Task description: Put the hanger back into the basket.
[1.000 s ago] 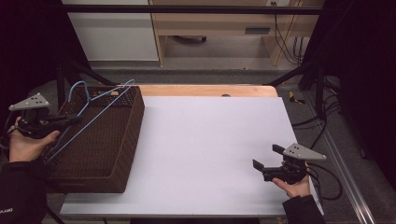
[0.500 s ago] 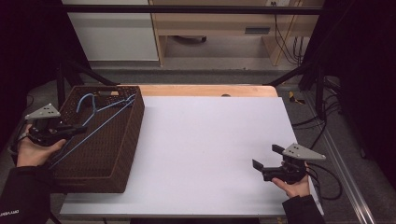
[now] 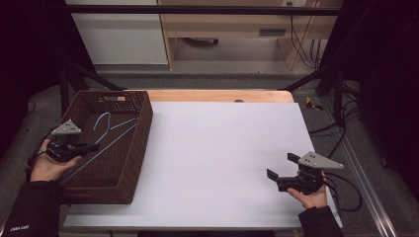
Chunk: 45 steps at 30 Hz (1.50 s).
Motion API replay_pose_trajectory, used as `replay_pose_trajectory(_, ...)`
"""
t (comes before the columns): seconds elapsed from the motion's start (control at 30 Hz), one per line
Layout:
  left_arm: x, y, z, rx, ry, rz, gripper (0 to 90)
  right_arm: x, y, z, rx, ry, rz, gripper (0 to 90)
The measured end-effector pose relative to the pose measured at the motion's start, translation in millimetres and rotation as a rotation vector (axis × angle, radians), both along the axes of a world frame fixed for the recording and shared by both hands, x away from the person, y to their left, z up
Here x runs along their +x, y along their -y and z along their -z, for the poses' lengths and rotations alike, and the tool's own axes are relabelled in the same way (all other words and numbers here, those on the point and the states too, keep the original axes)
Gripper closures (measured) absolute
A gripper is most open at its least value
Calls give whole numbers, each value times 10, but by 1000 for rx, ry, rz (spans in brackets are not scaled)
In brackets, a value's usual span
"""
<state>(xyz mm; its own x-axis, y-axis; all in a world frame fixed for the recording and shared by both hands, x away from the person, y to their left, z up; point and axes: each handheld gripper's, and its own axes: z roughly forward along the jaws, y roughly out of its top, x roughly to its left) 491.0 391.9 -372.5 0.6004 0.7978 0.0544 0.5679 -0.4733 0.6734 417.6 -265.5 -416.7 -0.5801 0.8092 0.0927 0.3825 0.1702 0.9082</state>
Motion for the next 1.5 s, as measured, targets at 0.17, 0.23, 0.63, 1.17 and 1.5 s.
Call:
replay_pose_trajectory(0.17, 16, 32, 71, 58, -35, -14, 854, 7, -1, 7, -2, 0, -2, 28)
replay_pose_trajectory(0.23, 1, 23, 63, 36, -33, -4, 817, 3, 2, 4, -4, -1, -1, 28)
replay_pose_trajectory(0.63, -266, 199, -191, -159, 149, -46, 594, -10, 6, -46, 16, 16, 4, 28)
replay_pose_trajectory(1.17, -639, 840, -333, -322, 298, 26, 218, -12, 12, -79, 30, 27, 6, 25)
replay_pose_trajectory(1.5, -777, 1274, -191, -369, 286, 87, 134, -26, 26, -100, 39, 33, 13, 23)
